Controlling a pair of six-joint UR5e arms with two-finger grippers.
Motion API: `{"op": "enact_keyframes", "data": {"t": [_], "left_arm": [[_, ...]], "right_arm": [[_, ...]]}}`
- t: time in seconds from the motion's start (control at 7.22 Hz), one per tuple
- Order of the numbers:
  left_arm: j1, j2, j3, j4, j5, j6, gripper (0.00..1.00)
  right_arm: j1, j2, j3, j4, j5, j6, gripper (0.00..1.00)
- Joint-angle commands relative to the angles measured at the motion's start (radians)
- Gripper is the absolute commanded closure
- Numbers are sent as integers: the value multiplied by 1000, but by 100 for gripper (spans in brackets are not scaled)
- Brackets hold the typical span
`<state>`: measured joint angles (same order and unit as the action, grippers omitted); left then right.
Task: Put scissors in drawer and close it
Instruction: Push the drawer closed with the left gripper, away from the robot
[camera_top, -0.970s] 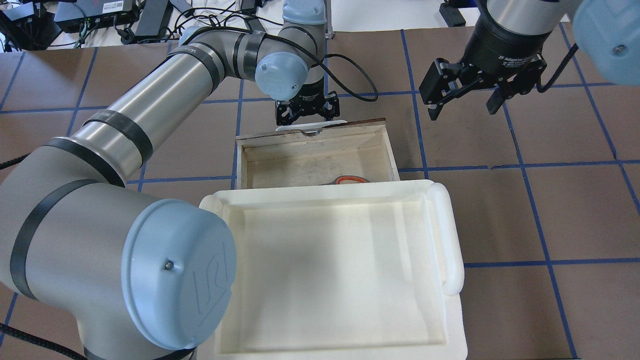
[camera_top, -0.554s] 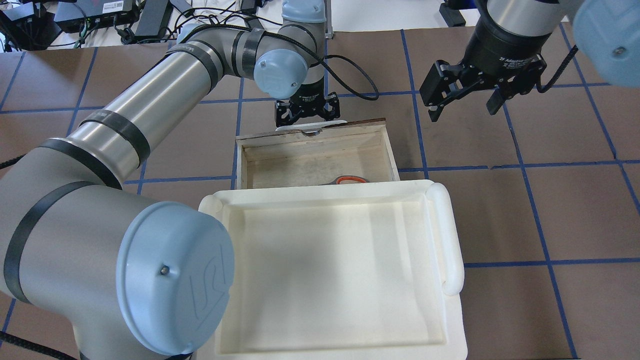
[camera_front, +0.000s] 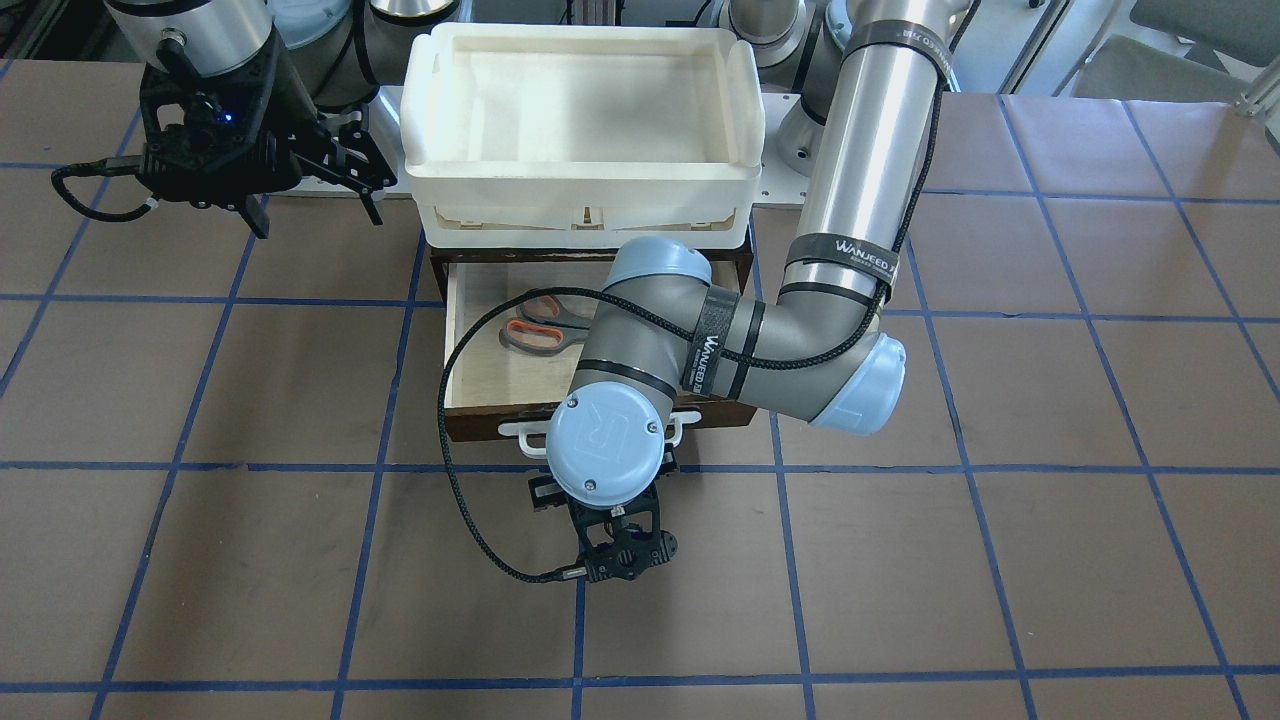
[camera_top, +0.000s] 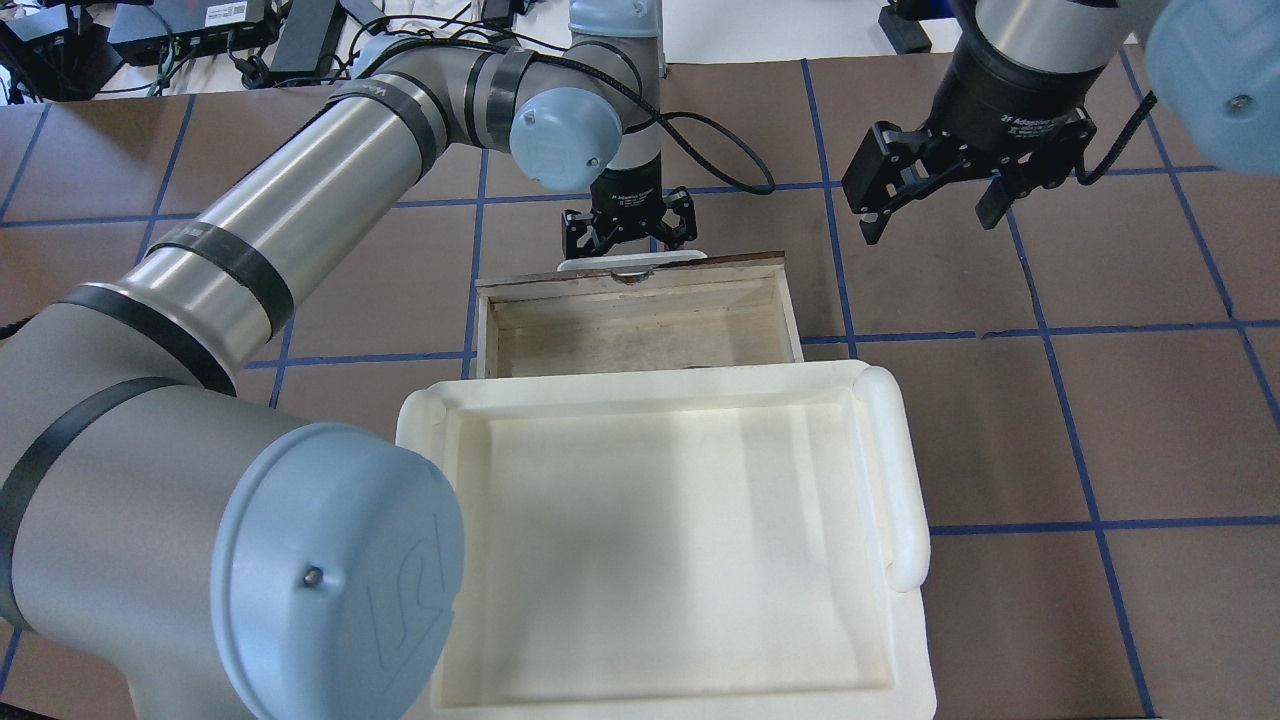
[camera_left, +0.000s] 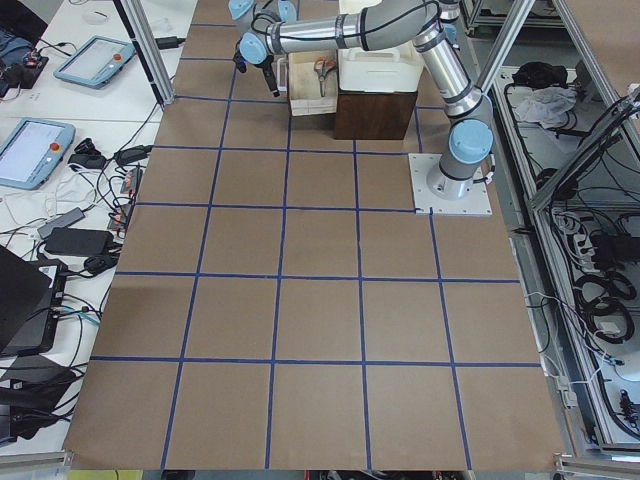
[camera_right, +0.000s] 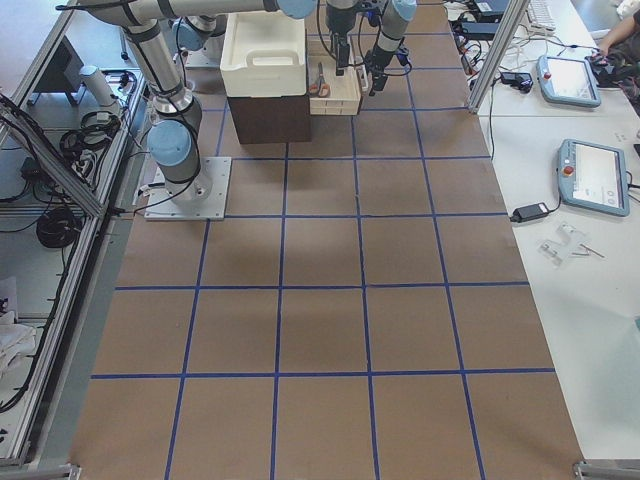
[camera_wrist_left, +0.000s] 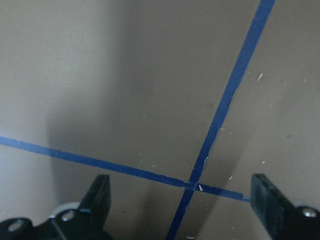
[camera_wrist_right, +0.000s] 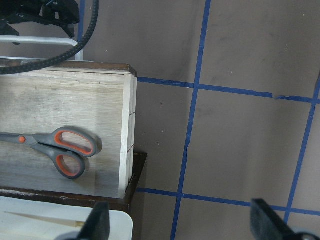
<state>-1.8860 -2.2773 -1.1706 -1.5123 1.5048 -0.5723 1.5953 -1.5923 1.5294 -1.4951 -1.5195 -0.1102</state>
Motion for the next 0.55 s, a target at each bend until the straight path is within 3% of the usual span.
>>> {"op": "enact_keyframes", "data": {"t": [0.0, 0.42], "left_arm": [[-4, 22, 0, -31, -6, -1, 0], [-16, 33, -1, -45, -6, -3, 0]], "right_arm": [[0, 0, 0, -1, -1, 0, 0], [0, 0, 0, -2, -1, 0, 0]]}}
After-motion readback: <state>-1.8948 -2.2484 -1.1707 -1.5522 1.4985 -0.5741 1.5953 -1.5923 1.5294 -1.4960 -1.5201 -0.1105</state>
